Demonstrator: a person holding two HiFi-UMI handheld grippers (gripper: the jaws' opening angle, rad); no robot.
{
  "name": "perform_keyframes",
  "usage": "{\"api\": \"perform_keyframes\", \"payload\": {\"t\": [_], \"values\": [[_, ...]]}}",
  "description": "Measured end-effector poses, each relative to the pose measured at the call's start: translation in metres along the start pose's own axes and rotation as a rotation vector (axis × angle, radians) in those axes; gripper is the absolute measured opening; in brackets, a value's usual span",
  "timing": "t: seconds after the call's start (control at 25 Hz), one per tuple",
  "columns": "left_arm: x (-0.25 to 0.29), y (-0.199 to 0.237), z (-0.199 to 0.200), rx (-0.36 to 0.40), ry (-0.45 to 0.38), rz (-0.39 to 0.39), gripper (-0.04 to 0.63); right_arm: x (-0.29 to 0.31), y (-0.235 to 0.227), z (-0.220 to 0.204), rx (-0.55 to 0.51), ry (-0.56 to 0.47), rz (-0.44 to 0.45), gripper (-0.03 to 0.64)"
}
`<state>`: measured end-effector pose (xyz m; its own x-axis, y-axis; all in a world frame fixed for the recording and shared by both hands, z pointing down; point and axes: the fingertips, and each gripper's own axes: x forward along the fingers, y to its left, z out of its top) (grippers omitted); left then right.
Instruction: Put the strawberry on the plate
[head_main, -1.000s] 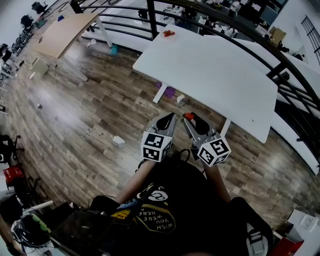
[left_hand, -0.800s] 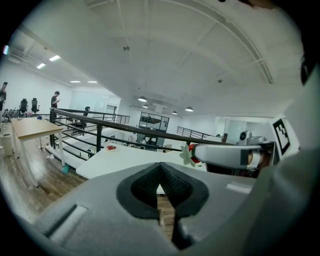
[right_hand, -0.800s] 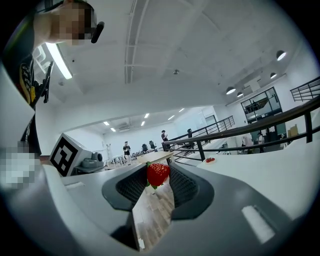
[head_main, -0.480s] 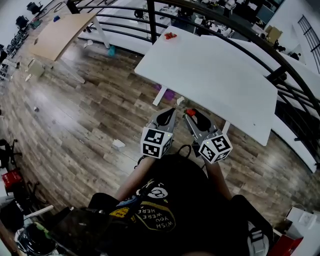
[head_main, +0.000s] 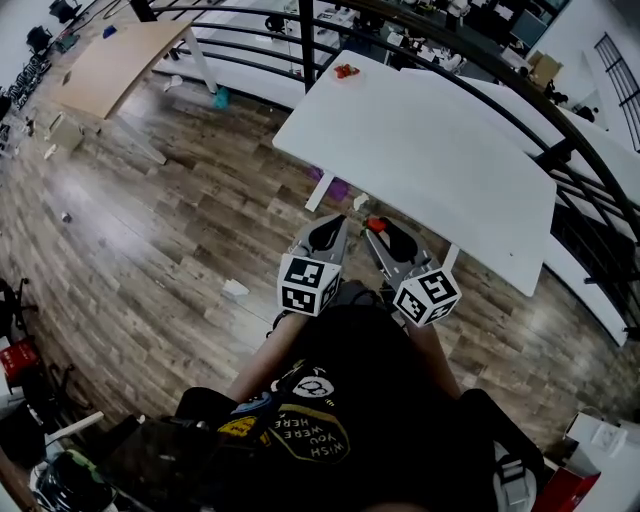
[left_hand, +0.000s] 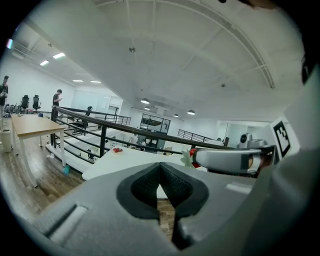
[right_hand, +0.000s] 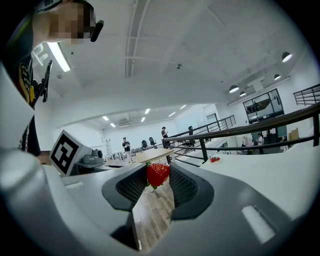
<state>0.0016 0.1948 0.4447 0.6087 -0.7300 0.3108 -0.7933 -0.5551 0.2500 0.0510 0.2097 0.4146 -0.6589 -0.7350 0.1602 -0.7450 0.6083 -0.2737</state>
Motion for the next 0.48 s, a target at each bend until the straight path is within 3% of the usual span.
{"api": "perform_keyframes", "payload": {"t": [0.48], "values": [[0.054, 0.008, 0.025, 0.0, -0.005, 0.033, 0.005, 0.021, -0.056, 0.026, -0.001, 0.001, 0.024, 0.138]]}}
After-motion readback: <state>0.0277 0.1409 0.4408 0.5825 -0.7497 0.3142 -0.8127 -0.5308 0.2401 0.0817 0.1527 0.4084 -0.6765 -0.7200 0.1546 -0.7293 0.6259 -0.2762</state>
